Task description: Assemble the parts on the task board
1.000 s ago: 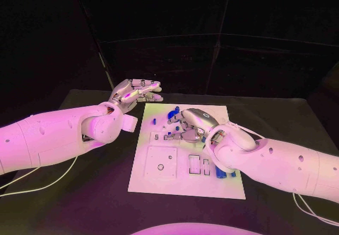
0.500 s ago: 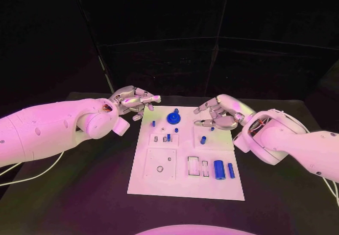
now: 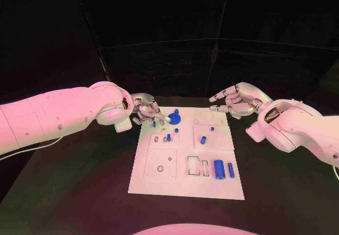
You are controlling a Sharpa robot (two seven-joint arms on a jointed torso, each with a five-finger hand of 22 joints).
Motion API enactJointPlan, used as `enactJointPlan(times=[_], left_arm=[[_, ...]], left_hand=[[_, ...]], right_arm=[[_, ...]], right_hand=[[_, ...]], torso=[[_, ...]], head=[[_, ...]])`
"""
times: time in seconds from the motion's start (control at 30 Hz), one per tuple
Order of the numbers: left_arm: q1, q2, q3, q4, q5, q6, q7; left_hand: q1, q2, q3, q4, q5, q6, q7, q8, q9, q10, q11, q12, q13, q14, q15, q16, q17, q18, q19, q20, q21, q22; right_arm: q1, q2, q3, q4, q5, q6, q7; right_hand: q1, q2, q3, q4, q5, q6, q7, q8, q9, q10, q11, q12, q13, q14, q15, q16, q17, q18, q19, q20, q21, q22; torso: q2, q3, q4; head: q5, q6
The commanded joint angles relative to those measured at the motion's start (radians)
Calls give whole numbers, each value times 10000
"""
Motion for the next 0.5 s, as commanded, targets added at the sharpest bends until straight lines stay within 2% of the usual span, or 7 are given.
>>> enactJointPlan(times=[0.03, 0.07, 0.13, 0.27, 0.5], left_arm=[[47, 250, 2, -87, -1934, 371, -1627], [54, 317, 1, -115, -2030, 370, -1711], [73, 574, -1, -224, -2394, 339, -1961], [88, 921, -3, -358, -2758, 285, -2184], [94, 1465, -6, -681, -3139, 575, -2373]], left_hand=[[-245, -50, -352, 276, 39, -36, -48, 431, 377, 159, -123, 2106, 2158, 1045, -132, 30, 2628, -163, 389, -59, 421, 551], [-276, -50, -464, 346, 27, -134, -88, 573, 518, 98, -58, 2521, 2600, 1045, -146, 30, 2628, -174, 363, -61, 505, 654], [-332, 16, -627, 485, -16, -293, -89, 835, 774, 42, -105, 3001, 3104, 1045, -68, 30, 2628, -179, 337, -95, 655, 849], [-347, 74, -831, 609, -14, -525, -96, 1192, 1129, -40, -99, 3327, 3454, 1045, -54, 30, 2628, -204, 323, -84, 848, 1114], [-412, 172, -962, 712, -1, -707, -98, 1456, 1399, -85, -100, 3446, 3591, 1045, -53, 30, 2628, -225, 315, -66, 966, 1283]], right_arm=[[62, 46, 6, -76, 209, 209, 79], [69, 55, 6, -95, 187, 208, 73], [94, 92, 6, -164, 96, 203, 59], [120, 141, 6, -235, -27, 190, 58], [136, 222, 6, -313, -104, 184, 40]], right_hand=[[117, 37, -57, -39, 73, -44, 22, 47, -14, -81, 4, -48, -12, 653, -35, -76, 974, 137, -82, -19, -30, -17], [117, 37, -57, -39, 73, -44, 22, 47, -14, -81, 4, -48, -12, 653, -35, -76, 974, 137, -82, -19, -30, -17], [129, 42, -65, -44, 114, -40, 21, 56, -12, -80, 3, -50, -13, 652, -36, -83, 966, 137, -80, -20, -37, -20], [153, 56, -83, -52, 221, -32, 17, 75, -10, -77, -2, -54, -19, 650, -40, -96, 952, 137, -76, -23, -52, -30], [158, 57, -94, -54, 267, -26, 15, 86, -9, -70, -4, -50, -16, 650, -42, -103, 945, 137, -74, -25, -58, -34]], torso=[[5, -15, -7], [5, -13, -5], [3, -10, 0], [6, -17, -6], [8, -26, -14]], head=[[38, -2], [34, -2], [27, -6], [50, -7], [73, -25]])
